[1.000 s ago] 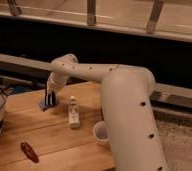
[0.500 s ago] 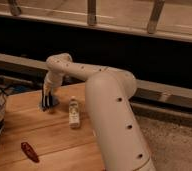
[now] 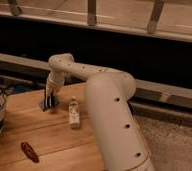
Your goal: Place the eraser on the white sponge
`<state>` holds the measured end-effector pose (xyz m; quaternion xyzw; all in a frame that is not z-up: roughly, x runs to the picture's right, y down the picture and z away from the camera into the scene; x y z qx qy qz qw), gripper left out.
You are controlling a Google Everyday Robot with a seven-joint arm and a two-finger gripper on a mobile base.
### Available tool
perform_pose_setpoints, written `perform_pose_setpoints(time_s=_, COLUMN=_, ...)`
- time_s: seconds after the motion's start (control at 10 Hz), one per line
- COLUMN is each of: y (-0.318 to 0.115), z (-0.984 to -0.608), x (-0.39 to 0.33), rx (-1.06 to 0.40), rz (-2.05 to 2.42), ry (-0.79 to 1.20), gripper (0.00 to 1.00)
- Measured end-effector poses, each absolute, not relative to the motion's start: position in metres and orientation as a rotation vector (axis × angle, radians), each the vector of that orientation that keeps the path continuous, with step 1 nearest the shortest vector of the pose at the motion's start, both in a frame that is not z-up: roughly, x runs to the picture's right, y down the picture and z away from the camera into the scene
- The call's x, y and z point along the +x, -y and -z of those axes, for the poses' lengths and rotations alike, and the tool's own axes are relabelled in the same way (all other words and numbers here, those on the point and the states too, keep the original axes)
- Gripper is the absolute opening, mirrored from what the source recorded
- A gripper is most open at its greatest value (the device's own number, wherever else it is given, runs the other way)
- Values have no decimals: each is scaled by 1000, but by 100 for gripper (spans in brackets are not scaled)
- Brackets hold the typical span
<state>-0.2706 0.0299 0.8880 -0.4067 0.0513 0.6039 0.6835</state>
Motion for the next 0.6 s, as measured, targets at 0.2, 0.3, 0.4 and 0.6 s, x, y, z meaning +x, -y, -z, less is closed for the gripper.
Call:
perform_pose_setpoints(time_s=0.2, y=-33, z=-888, x=-274, rx=-919, rz=-1351, ry=-120, gripper=11)
perform_pose_setpoints(time_s=0.3, y=-34, z=-890, x=-269, rx=-917, rz=-1352, ry=-123, gripper=11)
perform_pose_setpoints(time_s=0.4, y=-35, z=-892, x=-267, rx=-915, rz=-1353, ry=-121, gripper=11)
perform_pose_setpoints(time_s=0.6, y=-38, z=-892, x=-269, rx=-919, rz=-1349, ry=-120, gripper=11)
